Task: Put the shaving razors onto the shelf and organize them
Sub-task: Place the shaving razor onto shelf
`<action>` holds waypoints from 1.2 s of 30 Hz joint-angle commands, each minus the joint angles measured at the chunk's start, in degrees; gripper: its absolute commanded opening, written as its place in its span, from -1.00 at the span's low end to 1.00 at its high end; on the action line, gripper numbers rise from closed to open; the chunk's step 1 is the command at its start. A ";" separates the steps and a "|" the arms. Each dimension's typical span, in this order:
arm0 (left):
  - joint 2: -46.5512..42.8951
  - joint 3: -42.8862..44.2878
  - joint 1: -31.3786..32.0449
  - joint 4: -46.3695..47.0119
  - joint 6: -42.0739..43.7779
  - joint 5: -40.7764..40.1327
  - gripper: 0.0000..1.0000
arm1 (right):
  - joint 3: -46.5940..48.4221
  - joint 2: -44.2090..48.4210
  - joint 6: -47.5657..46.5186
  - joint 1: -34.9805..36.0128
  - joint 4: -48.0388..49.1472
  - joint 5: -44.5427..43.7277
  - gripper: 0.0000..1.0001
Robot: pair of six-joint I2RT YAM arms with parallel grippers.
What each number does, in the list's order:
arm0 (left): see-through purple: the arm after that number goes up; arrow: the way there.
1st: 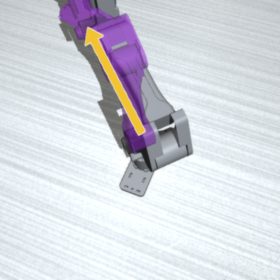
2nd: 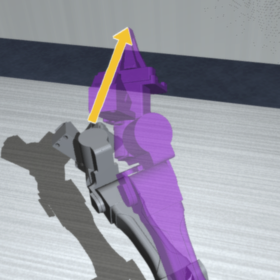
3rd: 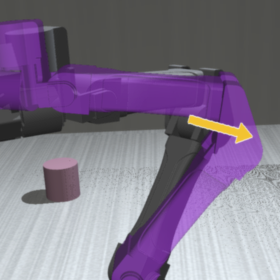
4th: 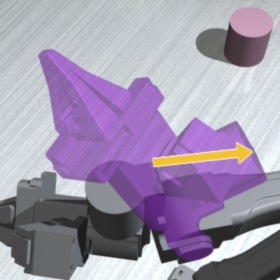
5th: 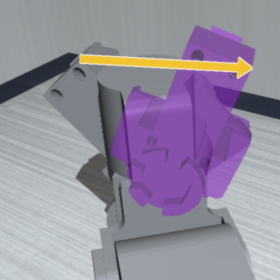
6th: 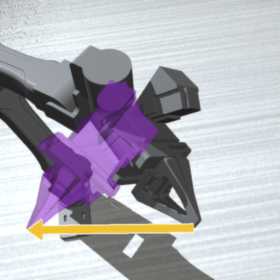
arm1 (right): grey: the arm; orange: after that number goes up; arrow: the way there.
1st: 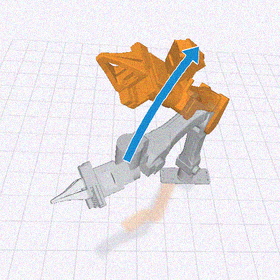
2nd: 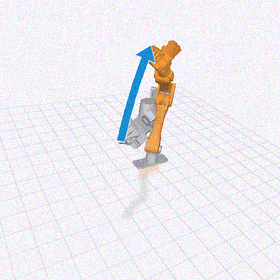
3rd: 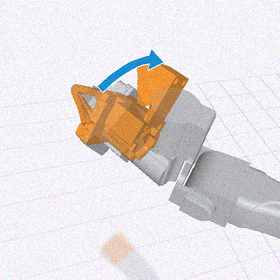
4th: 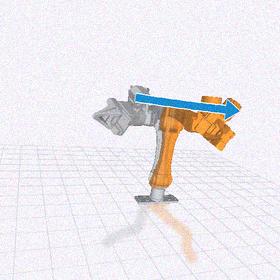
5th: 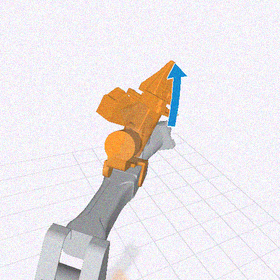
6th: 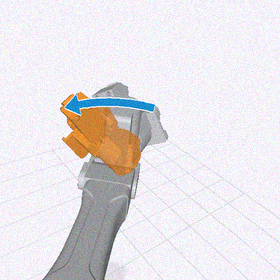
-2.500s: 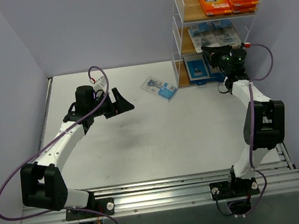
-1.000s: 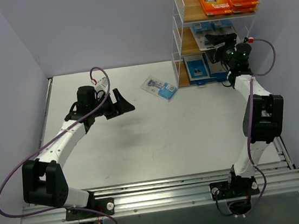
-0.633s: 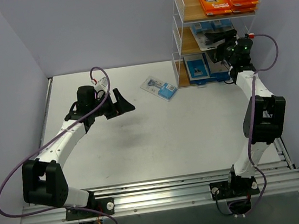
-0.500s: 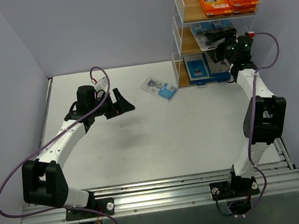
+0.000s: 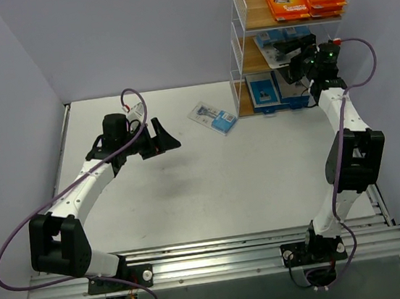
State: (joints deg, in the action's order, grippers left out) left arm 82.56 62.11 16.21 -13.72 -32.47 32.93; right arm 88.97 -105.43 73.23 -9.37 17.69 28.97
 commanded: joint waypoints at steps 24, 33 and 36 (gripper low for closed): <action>-0.21 3.37 0.14 -0.08 0.74 2.58 0.88 | 0.50 3.65 -0.99 0.49 -5.57 -2.60 0.68; -0.12 3.37 0.14 0.09 0.56 2.84 0.88 | 2.96 1.81 -0.63 1.63 -5.48 -3.57 0.67; -0.12 3.37 0.14 0.18 0.56 2.93 0.88 | 4.10 0.75 -0.46 2.24 -5.39 -3.83 0.67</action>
State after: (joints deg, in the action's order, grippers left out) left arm 82.56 62.87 16.21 -14.50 -32.34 34.65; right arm 89.62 -104.71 72.18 -8.03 10.85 25.78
